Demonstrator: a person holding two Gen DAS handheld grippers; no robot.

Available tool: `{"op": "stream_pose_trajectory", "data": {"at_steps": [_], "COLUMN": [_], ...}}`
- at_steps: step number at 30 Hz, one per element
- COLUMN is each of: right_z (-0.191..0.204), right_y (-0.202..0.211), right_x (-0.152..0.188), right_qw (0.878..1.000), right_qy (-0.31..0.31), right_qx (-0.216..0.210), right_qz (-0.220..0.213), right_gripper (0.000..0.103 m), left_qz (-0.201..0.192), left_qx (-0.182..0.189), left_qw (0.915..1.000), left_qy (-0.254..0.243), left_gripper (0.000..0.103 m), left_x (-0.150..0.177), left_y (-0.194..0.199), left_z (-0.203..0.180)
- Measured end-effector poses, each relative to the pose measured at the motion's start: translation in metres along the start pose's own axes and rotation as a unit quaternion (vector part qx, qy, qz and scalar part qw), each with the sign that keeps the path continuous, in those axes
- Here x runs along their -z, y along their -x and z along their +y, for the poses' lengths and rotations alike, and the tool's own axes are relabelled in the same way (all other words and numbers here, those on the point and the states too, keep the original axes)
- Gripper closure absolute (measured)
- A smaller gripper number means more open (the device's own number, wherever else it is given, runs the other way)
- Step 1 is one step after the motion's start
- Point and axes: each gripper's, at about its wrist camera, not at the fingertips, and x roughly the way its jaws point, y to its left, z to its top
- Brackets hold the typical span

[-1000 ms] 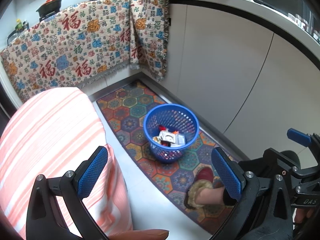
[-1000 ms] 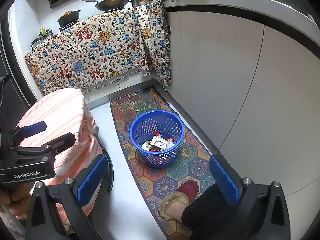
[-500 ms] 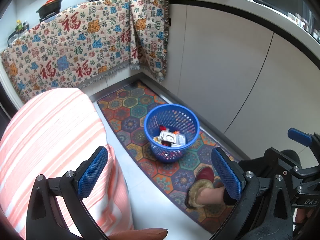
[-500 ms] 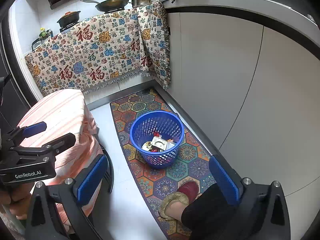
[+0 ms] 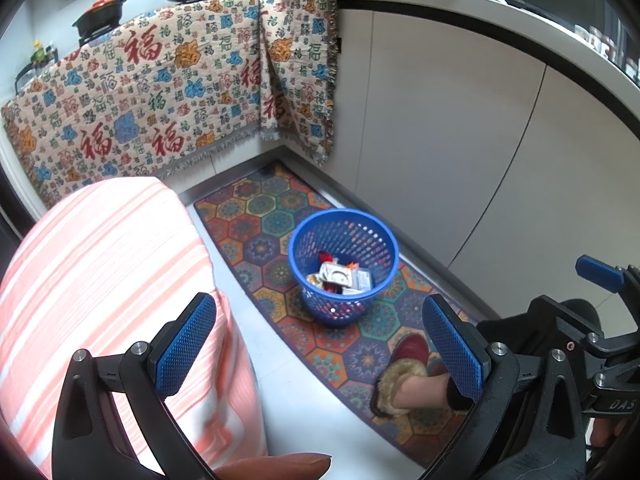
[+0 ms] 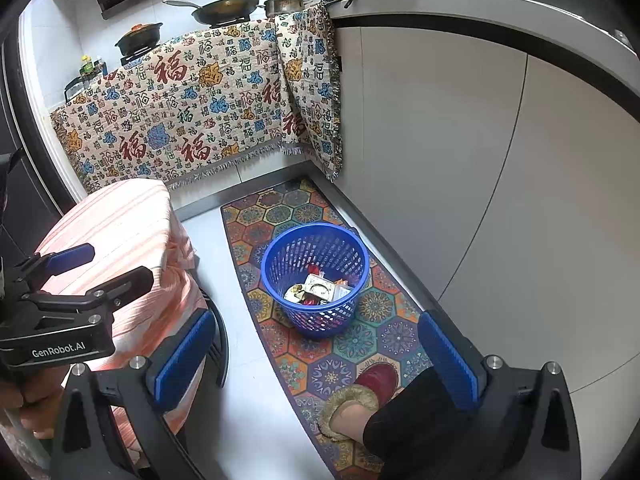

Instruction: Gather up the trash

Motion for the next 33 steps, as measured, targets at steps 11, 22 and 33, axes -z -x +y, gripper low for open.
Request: {"op": "stream_pose_trajectory", "data": {"at_steps": [11,22,33], "right_z": [-0.005,-0.01,-0.016], "right_y": [-0.002,-0.004,-0.007], "right_x": [-0.004,-0.005,-0.002], "right_qw": [1.0,1.0,1.0], "right_qy": [-0.001,-0.001,-0.005], "right_qx": [0.0,0.001,0.007], "right_qz": [0.0,0.001,0.001], "right_gripper": [0.0,0.0,0.0], "left_qz": [0.001,0.002,-0.008], "left_qx": [0.0,0.0,-0.002], "left_qw": [1.0,1.0,1.0], "left_qy": [0.001,0.003,-0.003], "left_gripper": [0.001,0.001,0.002], "left_x": [0.0,0.0,0.001], "left_y": [0.001,0.001,0.003], "left_z": [0.0,0.003,0.001]}}
